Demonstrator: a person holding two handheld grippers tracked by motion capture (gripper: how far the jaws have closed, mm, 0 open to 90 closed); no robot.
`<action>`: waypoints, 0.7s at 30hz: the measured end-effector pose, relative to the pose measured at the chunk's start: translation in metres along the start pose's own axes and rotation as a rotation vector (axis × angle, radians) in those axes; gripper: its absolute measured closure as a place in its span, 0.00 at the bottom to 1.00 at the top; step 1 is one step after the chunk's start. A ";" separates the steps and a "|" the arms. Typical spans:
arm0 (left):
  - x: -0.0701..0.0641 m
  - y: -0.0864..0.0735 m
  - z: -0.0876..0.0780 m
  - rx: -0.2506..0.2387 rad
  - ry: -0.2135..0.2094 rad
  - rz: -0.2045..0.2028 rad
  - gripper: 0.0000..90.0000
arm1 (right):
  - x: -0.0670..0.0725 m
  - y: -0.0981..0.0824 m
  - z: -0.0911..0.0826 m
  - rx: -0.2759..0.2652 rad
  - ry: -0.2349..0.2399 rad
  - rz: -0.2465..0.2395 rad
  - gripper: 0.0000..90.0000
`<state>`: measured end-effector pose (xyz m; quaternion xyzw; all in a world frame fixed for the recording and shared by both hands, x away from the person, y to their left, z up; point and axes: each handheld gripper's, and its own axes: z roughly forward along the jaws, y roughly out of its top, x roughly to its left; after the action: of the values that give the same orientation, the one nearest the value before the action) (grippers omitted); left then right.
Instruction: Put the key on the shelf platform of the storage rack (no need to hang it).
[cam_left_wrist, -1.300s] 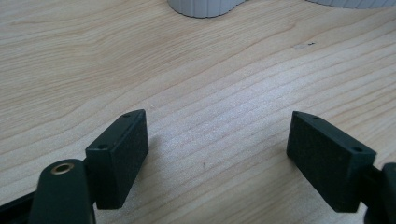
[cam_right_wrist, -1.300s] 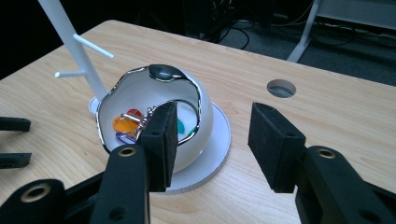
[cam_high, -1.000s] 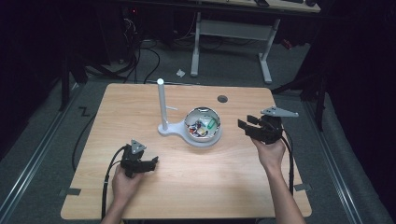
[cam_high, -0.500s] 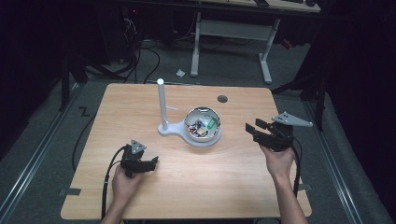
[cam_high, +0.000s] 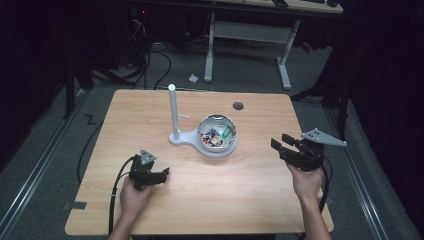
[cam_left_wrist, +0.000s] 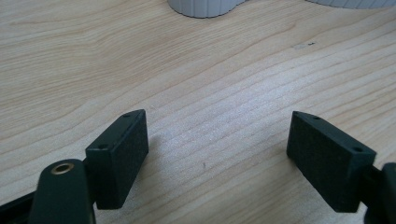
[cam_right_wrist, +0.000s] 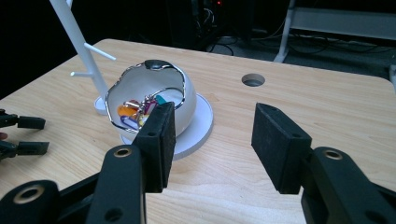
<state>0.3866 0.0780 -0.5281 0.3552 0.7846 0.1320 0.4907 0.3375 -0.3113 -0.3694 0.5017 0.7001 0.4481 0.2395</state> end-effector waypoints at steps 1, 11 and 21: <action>0.000 0.000 0.000 0.000 0.000 0.000 0.23 | 0.000 -0.001 -0.001 0.001 0.000 0.003 0.55; 0.000 0.000 0.000 0.000 0.001 -0.001 0.23 | 0.003 -0.012 -0.010 -0.002 0.005 0.012 0.55; 0.000 0.000 0.000 0.000 0.001 -0.001 0.23 | 0.003 -0.024 -0.017 -0.008 0.006 0.031 0.55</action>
<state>0.3866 0.0779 -0.5281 0.3548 0.7849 0.1320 0.4906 0.3113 -0.3172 -0.3819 0.5101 0.6913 0.4559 0.2325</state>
